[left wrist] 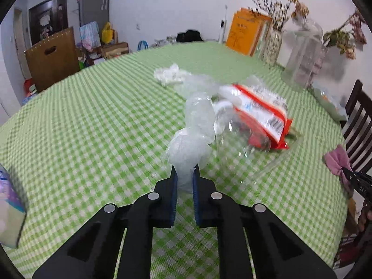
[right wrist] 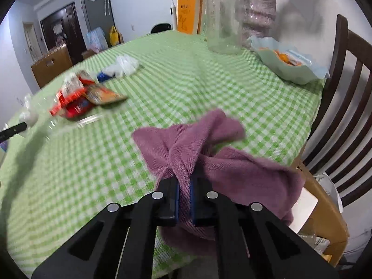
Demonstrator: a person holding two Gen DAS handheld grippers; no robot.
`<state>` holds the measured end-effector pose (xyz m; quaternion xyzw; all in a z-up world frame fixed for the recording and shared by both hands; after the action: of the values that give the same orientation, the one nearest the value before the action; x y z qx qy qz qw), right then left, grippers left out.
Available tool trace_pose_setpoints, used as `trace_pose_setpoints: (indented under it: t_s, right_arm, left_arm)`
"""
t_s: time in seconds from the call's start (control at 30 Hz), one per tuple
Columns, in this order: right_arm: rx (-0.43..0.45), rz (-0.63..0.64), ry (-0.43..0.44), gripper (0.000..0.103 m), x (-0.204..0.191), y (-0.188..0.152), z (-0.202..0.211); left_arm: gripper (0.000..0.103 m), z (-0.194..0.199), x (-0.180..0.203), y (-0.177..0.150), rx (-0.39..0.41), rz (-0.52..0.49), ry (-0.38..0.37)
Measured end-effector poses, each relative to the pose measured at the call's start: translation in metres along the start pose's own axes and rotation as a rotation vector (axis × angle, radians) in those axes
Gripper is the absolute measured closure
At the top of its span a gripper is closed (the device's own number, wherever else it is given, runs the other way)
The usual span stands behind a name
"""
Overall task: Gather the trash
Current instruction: 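Grasp the purple cloth with the right tool while the left tool grasps the clear plastic bag, then carry the purple cloth and plastic bag into the cardboard box and open both tools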
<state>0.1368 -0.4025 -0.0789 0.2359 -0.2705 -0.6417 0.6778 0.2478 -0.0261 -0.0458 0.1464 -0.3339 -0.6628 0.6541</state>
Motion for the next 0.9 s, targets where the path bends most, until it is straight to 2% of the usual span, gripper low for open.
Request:
trace_pose_setpoints:
  t_s: [0.27,0.4,0.57,0.7,0.9]
  right_arm:
    - [0.169,0.048,-0.087,0.097,0.027,0.051,0.076]
    - [0.237,0.062,-0.104,0.097,0.043,0.071,0.110]
    - [0.295,0.089,-0.146,0.097,0.060,0.083,0.146]
    - [0.339,0.093,-0.169,0.097,0.076,0.090,0.177]
    - [0.411,0.119,-0.221,0.097,0.090,0.098,0.234]
  left_arm:
    - [0.096,0.047,0.019,0.023,0.113,-0.023,-0.051]
    - [0.096,0.066,0.043,0.032,0.144,-0.051,-0.110]
    - [0.096,0.080,0.089,0.037,0.168,-0.121,-0.194]
    - [0.096,0.079,0.127,0.038,0.155,-0.156,-0.250]
    - [0.096,0.091,0.191,0.033,0.139,-0.238,-0.375]
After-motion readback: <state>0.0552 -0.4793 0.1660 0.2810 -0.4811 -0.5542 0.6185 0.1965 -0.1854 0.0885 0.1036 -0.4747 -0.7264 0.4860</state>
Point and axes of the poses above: each gripper's, at about its wrist camera, not at the fingertips, and z roughly against the way its jaws point, x to its right, y to its top, the point moved 1 cm from there along -z, roughly the way its jaws point, and after that the axes turned 12 degrees about z, right-handed, at the moved point
